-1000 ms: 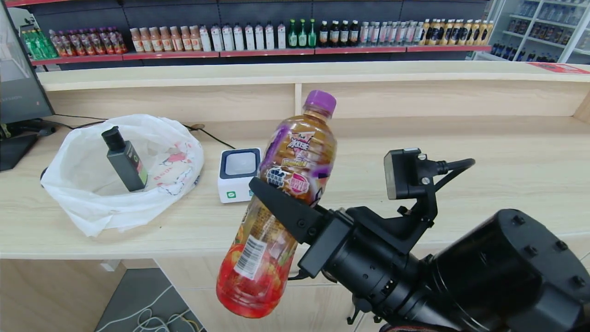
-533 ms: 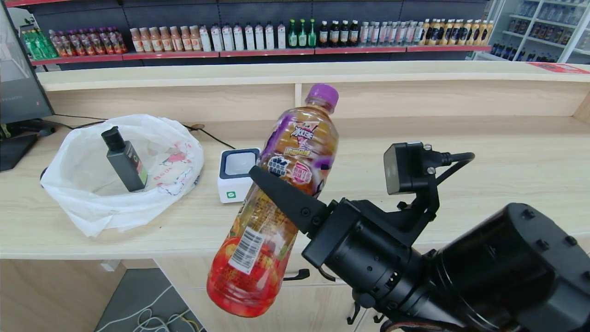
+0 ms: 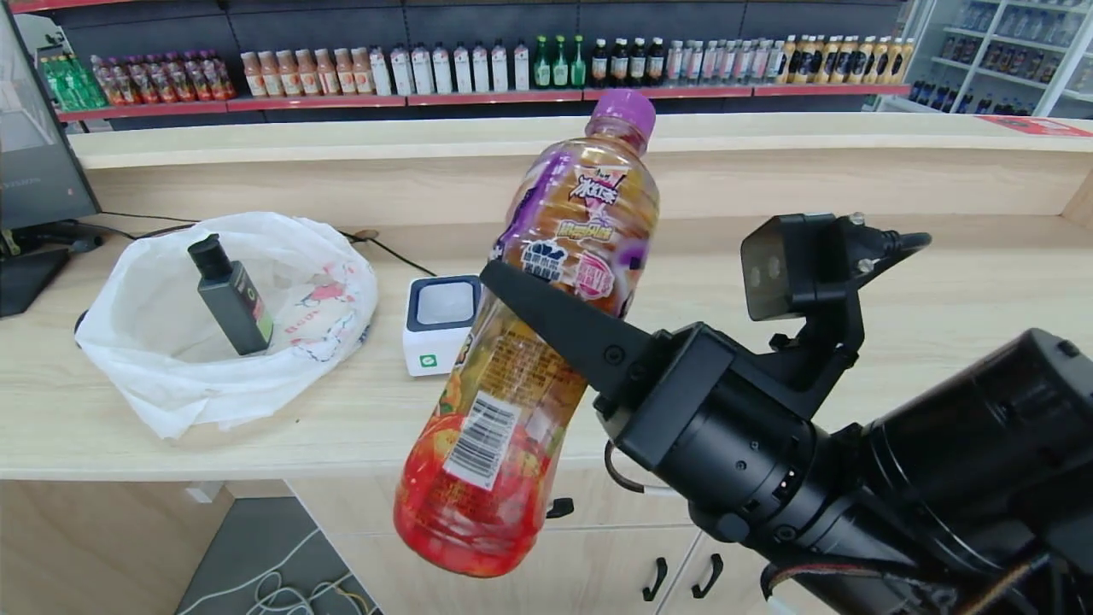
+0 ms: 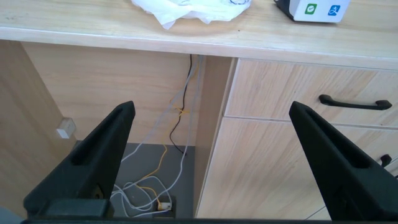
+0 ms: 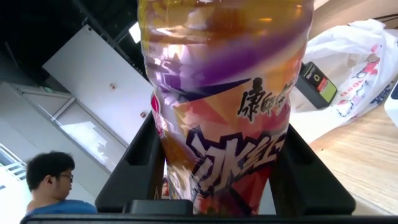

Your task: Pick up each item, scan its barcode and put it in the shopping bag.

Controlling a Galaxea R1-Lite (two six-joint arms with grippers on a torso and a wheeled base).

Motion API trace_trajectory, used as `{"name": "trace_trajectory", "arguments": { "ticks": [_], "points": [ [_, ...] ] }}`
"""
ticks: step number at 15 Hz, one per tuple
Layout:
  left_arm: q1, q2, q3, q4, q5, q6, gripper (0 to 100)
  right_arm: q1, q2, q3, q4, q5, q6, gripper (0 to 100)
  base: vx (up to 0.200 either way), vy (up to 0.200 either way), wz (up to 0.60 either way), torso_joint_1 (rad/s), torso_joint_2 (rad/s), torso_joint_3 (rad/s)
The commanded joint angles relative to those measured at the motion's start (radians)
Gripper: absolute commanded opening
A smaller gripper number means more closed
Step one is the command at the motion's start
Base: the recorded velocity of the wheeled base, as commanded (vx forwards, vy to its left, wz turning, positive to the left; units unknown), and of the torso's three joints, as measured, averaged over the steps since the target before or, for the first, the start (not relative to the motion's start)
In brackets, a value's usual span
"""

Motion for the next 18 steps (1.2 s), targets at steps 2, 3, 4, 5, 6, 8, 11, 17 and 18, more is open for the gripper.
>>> {"name": "trace_trajectory", "arguments": {
  "ticks": [2, 3, 4, 5, 6, 8, 11, 17, 18],
  "points": [
    [0.000, 0.000, 0.000, 0.000, 0.001, -0.001, 100, 0.001, -0.012, -0.008, -0.001, 0.000, -0.001, 0, 0.000, 0.000, 0.00, 0.000, 0.00, 0.000],
    [0.000, 0.000, 0.000, 0.000, 0.001, -0.001, 100, 0.003, -0.018, -0.011, -0.001, 0.000, -0.004, 0, 0.000, 0.000, 0.00, 0.000, 0.00, 0.000],
    [0.000, 0.000, 0.000, 0.000, 0.001, -0.001, 100, 0.003, -0.020, -0.014, -0.001, 0.003, -0.006, 0, 0.000, 0.000, 0.00, 0.000, 0.00, 0.000],
    [0.000, 0.000, 0.000, 0.000, 0.001, -0.001, 100, 0.003, -0.026, -0.016, -0.001, 0.011, -0.007, 0, 0.000, 0.000, 0.00, 0.000, 0.00, 0.000],
    [0.000, 0.000, 0.000, 0.000, 0.001, -0.001, 100, 0.003, -0.031, -0.016, -0.001, 0.014, -0.007, 0, 0.000, 0.000, 0.00, 0.000, 0.00, 0.000],
    [0.000, 0.000, 0.000, 0.000, 0.001, -0.001, 100, 0.004, -0.032, -0.014, -0.001, 0.016, -0.033, 0, 0.000, 0.000, 0.00, 0.000, 0.00, 0.000],
    [0.000, 0.000, 0.000, 0.000, 0.001, -0.001, 100, 0.006, -0.031, -0.016, -0.001, 0.017, -0.127, 0, 0.000, 0.000, 0.00, 0.000, 0.00, 0.000],
    [0.000, 0.000, 0.000, 0.000, 0.001, 0.002, 100, 0.000, -0.032, 0.014, -0.001, 0.013, -0.424, 0, 0.000, 0.000, 0.00, 0.000, 0.00, 0.000],
    [0.000, 0.000, 0.000, 0.000, 0.001, 0.002, 100, -0.002, -0.032, 0.029, -0.001, 0.013, -0.484, 0, 0.000, 0.000, 0.00, 0.000, 0.00, 0.000]
  ]
}}
